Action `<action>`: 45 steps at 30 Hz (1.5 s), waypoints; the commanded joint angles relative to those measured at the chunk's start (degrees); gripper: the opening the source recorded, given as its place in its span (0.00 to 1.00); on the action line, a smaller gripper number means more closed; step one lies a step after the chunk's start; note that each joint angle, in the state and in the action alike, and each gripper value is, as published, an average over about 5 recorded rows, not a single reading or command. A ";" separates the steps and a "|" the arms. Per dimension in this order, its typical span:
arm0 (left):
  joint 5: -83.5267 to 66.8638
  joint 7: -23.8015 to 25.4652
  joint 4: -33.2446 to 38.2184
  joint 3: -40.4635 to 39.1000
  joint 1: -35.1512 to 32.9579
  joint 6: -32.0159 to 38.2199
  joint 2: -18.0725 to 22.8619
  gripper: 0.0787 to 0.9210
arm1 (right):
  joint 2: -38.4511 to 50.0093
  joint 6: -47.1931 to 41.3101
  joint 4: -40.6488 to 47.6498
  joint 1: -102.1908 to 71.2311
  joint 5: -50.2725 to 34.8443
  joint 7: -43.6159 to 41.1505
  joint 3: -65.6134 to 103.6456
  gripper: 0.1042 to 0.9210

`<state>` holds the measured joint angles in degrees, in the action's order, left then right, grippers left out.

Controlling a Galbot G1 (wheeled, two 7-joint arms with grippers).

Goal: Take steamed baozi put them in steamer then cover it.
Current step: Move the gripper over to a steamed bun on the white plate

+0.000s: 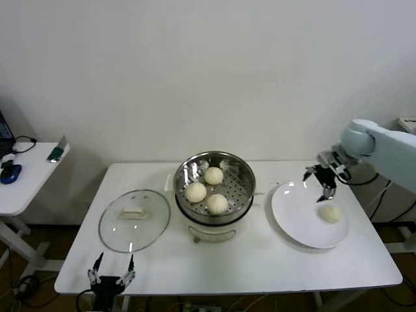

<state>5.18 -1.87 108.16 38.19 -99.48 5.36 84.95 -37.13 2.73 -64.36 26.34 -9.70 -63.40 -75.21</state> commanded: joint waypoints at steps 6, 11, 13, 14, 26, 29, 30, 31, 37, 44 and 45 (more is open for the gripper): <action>0.48 0.17 1.27 0.46 -1.59 -0.13 0.55 0.88 | -0.51 0.21 18.16 -21.56 9.07 -2.45 20.69 0.88; 0.77 0.43 1.48 0.58 -2.42 -0.04 0.86 0.88 | -4.58 2.40 24.13 -23.14 13.43 -2.30 23.80 0.88; 0.81 0.40 1.34 0.64 -2.58 0.05 0.87 0.88 | -5.99 2.96 26.04 -23.19 14.28 -2.21 24.49 0.88; 0.80 0.37 1.27 0.67 -2.64 0.09 0.86 0.88 | -6.62 3.18 26.86 -23.14 14.57 -2.16 24.76 0.88; 0.44 0.28 0.06 0.87 -1.89 0.21 0.55 0.88 | -11.14 4.81 32.31 -22.93 18.93 -2.02 25.31 0.88; 0.43 0.31 -0.27 0.79 -1.68 0.24 0.48 0.88 | -11.89 5.12 33.37 -22.85 19.65 -1.93 25.54 0.88; 0.44 0.33 -0.37 0.76 -1.62 0.26 0.45 0.88 | -12.10 5.11 33.58 -22.83 19.61 -1.90 25.60 0.88; 0.43 0.35 -0.45 0.74 -1.57 0.26 0.43 0.88 | -12.31 5.10 33.75 -22.81 19.56 -1.87 25.63 0.88; 0.41 0.36 -0.66 0.70 -1.49 0.35 0.44 0.88 | -13.42 5.12 34.66 -22.67 19.55 -2.55 25.24 0.88; 0.31 0.51 -0.63 0.77 -1.79 0.47 0.43 0.88 | -14.49 5.27 35.73 -22.19 19.31 -3.80 25.39 0.80; 0.31 0.51 -0.55 0.76 -1.83 0.45 0.48 0.88 | -14.47 5.22 35.67 -22.09 19.21 -3.97 25.34 0.79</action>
<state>5.53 -1.43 107.41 38.95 -101.15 5.84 85.34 -50.22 7.65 -30.56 4.37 8.83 -66.51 -50.22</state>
